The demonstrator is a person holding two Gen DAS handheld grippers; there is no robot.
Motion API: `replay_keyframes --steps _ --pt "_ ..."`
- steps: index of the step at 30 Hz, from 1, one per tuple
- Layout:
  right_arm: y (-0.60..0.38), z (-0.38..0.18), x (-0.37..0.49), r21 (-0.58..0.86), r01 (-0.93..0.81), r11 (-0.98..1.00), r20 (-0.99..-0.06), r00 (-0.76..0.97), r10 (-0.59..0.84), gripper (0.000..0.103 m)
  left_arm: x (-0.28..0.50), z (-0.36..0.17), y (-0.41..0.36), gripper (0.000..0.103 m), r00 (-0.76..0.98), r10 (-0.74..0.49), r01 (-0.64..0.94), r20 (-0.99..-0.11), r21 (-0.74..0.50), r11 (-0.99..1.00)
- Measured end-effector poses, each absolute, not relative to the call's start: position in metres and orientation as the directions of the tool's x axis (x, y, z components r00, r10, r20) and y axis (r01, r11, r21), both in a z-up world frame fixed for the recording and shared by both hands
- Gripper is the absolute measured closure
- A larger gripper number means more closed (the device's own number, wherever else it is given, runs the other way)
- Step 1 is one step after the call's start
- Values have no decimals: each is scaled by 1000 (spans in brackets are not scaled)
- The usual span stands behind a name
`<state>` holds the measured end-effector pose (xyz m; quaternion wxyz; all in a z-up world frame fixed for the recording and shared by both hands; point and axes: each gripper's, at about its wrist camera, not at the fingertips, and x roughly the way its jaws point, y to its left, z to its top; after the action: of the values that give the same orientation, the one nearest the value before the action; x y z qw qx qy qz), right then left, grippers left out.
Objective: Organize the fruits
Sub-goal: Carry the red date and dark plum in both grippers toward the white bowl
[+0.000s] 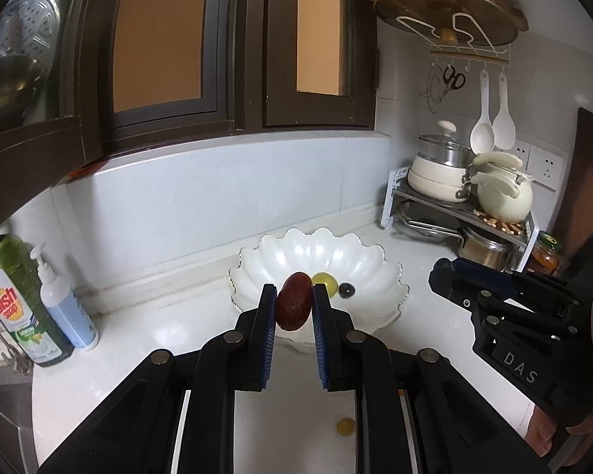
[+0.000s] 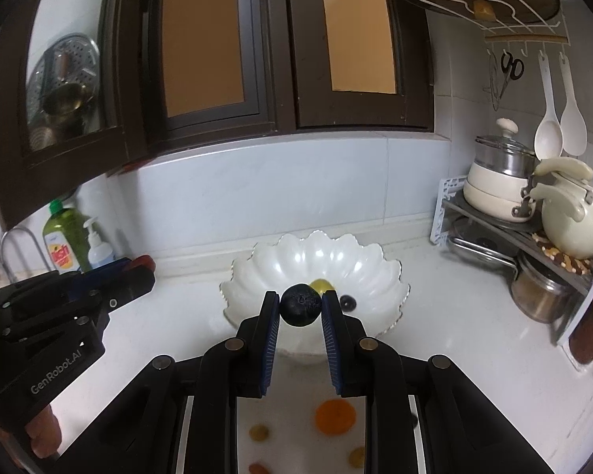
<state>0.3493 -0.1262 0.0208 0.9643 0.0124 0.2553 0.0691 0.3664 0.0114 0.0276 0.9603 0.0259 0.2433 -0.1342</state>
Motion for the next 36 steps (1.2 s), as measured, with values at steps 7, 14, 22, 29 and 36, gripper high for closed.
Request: replay_keyframes --steps 7,14,22,29,36 --pt "-133 20 388 94 -96 991 -546 827 132 79 398 32 6 84 823 -260 287 -505 -26 958" --pt "-127 15 422 43 -107 993 -590 800 112 79 439 26 -1 84 793 -253 295 -554 -13 955" --pt "-131 -5 459 58 -77 995 -671 735 96 79 484 9 -5 84 742 -234 285 -628 -21 958" --pt "-138 -27 488 58 -44 997 -731 679 72 79 518 -13 -11 84 687 -219 289 -692 -16 957" --pt "-140 -55 514 52 -23 998 -791 609 55 79 545 -37 -21 84 648 -188 300 -739 21 954"
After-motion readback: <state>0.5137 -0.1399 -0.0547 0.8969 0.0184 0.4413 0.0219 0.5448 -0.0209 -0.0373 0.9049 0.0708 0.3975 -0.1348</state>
